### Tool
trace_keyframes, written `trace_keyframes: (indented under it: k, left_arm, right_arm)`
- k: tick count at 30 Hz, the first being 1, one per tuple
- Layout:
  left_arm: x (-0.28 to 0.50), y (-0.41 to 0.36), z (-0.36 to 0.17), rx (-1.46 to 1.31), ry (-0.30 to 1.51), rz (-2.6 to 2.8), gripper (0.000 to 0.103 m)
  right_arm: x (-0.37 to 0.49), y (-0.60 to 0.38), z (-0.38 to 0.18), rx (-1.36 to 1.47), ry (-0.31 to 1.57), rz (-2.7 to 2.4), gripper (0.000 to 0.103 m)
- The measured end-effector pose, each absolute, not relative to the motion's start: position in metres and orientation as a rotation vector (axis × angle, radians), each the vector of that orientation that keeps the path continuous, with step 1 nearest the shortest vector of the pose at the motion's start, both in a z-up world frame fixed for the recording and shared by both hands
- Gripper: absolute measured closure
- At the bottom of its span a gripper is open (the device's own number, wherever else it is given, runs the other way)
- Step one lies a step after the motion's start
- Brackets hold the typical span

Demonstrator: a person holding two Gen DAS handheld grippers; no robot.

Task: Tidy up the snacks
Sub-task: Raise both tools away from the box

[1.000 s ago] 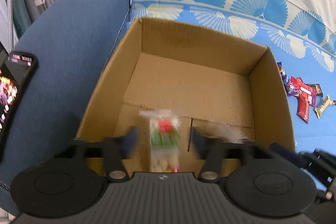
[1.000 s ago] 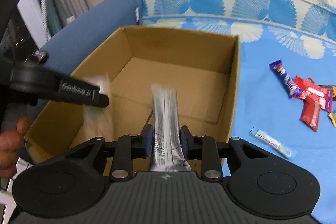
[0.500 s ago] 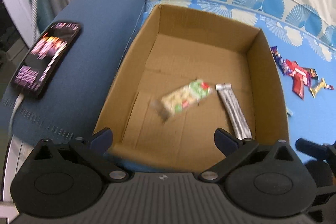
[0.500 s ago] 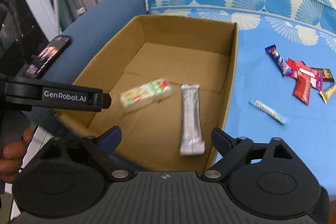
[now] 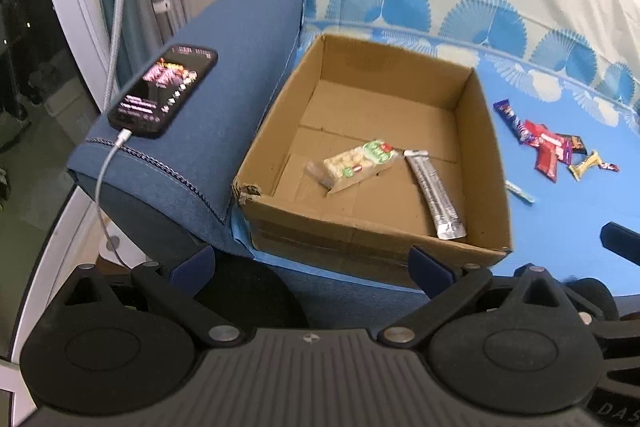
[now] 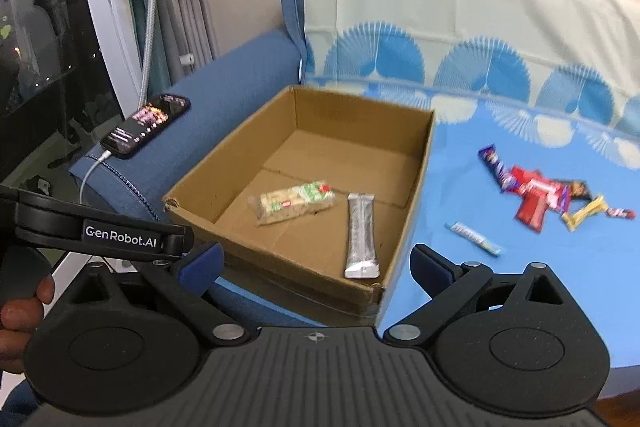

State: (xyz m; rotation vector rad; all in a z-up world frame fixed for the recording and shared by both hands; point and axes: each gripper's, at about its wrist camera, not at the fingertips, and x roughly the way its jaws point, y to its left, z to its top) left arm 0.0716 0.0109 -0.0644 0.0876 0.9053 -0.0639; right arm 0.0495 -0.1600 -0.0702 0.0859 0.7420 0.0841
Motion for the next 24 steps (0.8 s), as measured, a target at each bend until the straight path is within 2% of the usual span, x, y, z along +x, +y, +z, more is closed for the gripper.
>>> trace_keyframes:
  k: [13,24]
  left_arm:
    - [0.017,-0.001,-0.036,0.122,0.819,-0.075,0.000]
    - [0.001,-0.003,-0.028,0.136,0.791,-0.081,0.000]
  right_arm:
    - [-0.015,-0.159,-0.038,0.041,0.581,0.080,0.001]
    - [-0.031,-0.161,-0.032,0.042,0.548,0.078,0.001]
